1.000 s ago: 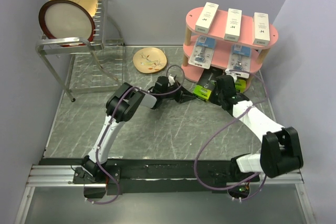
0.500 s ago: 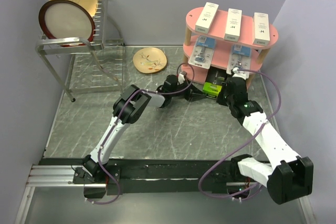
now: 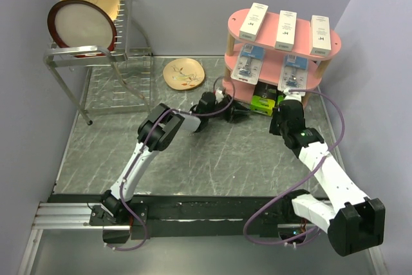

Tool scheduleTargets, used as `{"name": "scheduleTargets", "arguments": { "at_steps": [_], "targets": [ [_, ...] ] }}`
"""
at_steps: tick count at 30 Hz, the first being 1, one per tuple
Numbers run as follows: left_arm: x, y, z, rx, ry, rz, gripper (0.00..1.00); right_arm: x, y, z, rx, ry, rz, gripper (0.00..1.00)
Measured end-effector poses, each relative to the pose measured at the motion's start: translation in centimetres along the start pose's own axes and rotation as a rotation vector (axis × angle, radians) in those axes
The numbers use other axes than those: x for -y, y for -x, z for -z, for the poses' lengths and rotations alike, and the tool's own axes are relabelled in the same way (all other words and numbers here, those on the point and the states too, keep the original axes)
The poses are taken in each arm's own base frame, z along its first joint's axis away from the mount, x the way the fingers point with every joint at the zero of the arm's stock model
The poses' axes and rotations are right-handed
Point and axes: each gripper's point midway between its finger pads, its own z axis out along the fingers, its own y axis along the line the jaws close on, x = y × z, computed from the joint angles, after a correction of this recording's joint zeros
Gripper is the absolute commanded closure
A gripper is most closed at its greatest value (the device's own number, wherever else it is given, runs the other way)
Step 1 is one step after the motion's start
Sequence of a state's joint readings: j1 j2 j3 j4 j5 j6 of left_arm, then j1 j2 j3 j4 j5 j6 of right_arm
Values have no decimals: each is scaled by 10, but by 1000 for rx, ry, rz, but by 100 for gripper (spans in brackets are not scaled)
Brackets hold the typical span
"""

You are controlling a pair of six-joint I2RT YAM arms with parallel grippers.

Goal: Place and organize the shaving razors onto the shelf

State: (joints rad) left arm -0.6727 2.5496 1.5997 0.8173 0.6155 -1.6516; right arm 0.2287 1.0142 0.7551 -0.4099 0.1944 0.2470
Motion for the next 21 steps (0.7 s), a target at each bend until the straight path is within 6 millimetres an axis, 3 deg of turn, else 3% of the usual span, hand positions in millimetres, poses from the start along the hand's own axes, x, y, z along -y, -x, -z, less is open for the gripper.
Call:
{"name": "scheduleTargets", "arguments": {
  "at_steps": [1, 4, 7, 14, 21],
  "targets": [
    [-6, -4, 7, -7, -6, -21, 1, 2, -1, 1, -8, -5, 7, 100],
    [30, -11, 19, -12, -80, -60, 1, 7, -1, 4, -22, -17, 31, 100],
    [41, -8, 22, 3, -90, -67, 1, 14, 6, 8, -12, -29, 49, 100],
    [19, 6, 21, 48, -60, -10, 1, 40, 5, 14, -30, -94, 19, 100],
    [18, 20, 3, 71, -59, -81, 7, 50, 1, 15, -51, -114, 3, 100]
  ]
}}
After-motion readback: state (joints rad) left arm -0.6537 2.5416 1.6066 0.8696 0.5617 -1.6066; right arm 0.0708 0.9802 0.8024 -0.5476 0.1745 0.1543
